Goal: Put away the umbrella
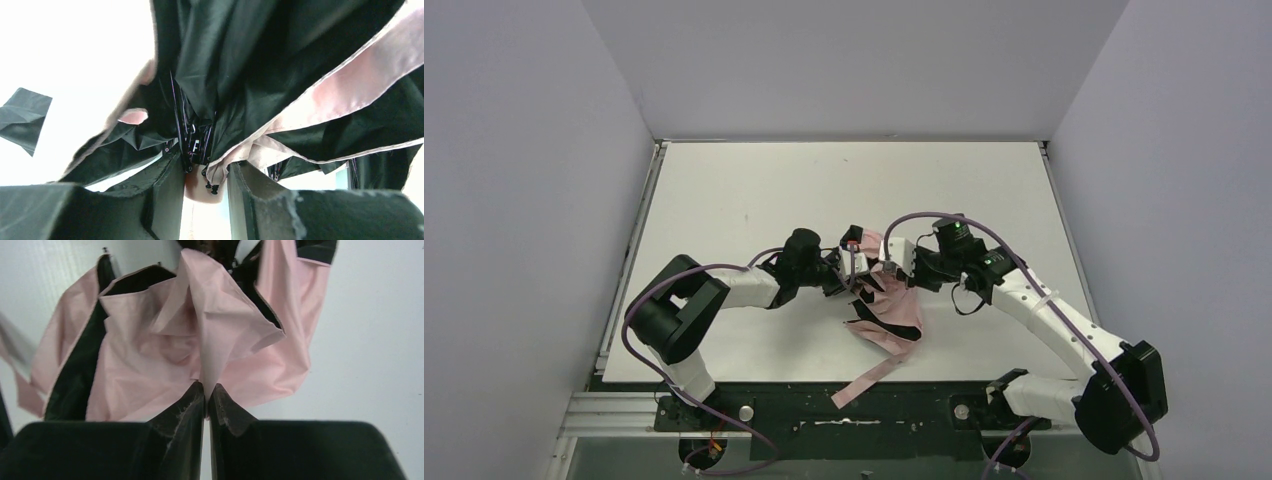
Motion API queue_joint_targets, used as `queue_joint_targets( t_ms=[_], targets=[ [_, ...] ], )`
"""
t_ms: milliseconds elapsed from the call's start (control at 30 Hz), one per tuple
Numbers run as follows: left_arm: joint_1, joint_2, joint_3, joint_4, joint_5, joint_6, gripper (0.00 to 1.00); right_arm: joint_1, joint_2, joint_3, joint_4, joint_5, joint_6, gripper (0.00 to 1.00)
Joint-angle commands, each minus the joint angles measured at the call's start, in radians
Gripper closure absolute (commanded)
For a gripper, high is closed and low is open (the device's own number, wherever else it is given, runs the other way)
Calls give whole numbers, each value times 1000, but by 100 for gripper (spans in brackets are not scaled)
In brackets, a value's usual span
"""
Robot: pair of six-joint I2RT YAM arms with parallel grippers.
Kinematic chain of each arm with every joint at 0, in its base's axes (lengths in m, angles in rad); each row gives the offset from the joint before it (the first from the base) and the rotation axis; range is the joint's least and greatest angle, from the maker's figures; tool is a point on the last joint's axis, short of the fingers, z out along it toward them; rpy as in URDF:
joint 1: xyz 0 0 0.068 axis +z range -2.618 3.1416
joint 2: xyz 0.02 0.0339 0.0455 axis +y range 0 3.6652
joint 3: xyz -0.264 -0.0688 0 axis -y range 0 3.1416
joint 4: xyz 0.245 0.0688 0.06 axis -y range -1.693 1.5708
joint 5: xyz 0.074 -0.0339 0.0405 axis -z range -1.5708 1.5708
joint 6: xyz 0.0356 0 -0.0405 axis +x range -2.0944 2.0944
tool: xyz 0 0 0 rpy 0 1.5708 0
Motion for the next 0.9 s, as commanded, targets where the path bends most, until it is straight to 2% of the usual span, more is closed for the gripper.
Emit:
queue_joint_targets(
  t_ms=[0, 200, 500, 633, 700, 867],
  targets=[
    [-3, 24, 8, -87, -24, 0, 100, 28, -65, -12, -154, -65, -29, 89],
    [-3, 28, 12, -85, -27, -5, 100, 98, -69, -10, -260, -115, 23, 87],
    [-5, 19, 1, -66, -59, 12, 100, 179, -32, -34, -302, -7, 110, 87],
    [-11, 13, -10, -55, -68, 31, 100, 174, -79, -26, -273, 36, 115, 75],
    [-22, 8, -13, -60, -75, 50, 100, 157, -136, -19, -228, 28, 128, 63],
    [-59, -11, -37, -61, -106, 119, 100, 53, -268, -5, -45, 18, 258, 54]
  ],
)
